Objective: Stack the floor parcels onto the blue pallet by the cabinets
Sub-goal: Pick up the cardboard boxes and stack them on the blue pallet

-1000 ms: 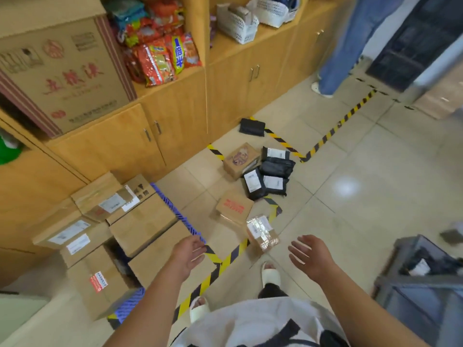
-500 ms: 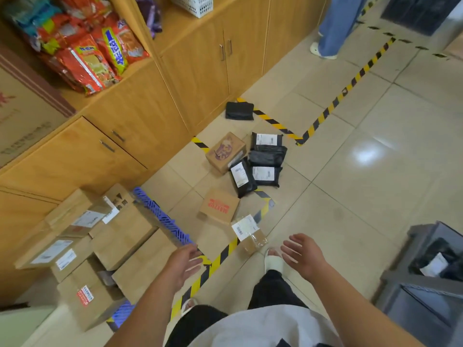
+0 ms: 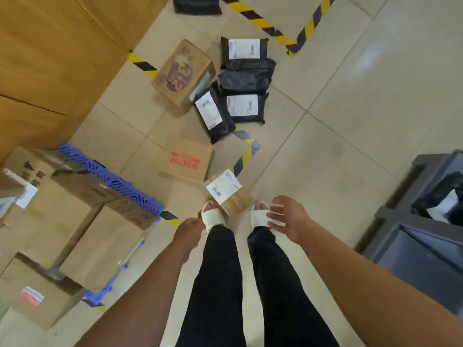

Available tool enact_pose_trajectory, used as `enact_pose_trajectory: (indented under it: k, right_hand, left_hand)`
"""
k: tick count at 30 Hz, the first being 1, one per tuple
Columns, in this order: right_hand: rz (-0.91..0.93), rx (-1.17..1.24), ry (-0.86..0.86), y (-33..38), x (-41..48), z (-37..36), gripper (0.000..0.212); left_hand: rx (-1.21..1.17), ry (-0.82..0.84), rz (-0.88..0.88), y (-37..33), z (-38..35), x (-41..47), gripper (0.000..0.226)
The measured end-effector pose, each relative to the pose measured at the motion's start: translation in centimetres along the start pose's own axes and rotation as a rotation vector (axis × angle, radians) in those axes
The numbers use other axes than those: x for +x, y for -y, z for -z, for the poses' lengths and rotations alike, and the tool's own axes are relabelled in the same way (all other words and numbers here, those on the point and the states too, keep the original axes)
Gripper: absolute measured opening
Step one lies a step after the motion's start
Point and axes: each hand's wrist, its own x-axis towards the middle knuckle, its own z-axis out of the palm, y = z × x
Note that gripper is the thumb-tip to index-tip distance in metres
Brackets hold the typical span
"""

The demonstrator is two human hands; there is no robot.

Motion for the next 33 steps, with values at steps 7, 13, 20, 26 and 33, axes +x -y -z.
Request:
enact_pose_trajectory:
  k: [7, 13, 20, 26, 33]
  right_hand:
    - [-0.248, 0.111, -0.025, -4.8, 19.2, -4.0, 0.032]
    - [-0.357, 0.328, -0.077, -7.7, 26.5, -7.1, 0.069]
    - [-0.331, 0.292, -0.058, -6.0, 26.7, -8.1, 0.074]
    - [-0.147, 0.185, -0.130, -2.5, 16.2, -6.1, 0.045]
    - [0.064, 0.034, -0.172, 4.6, -4.3, -3.7, 0.026]
  left_hand:
    - [0.324, -0.077, -0.179, -5.4, -4.9, 19.5, 0.045]
    - [0.544, -0.058, -0.212, -7.1, -7.3, 28.0, 0.089]
    - [0.535, 0.046, -0.132, -6.6, -7.0, 29.6, 0.101]
    - [0.439, 0.026, -0.191, -7.0, -7.0, 19.0, 0.094]
    - [-0.092, 0.097, -0.323, -9.2, -2.4, -0.3, 0.069]
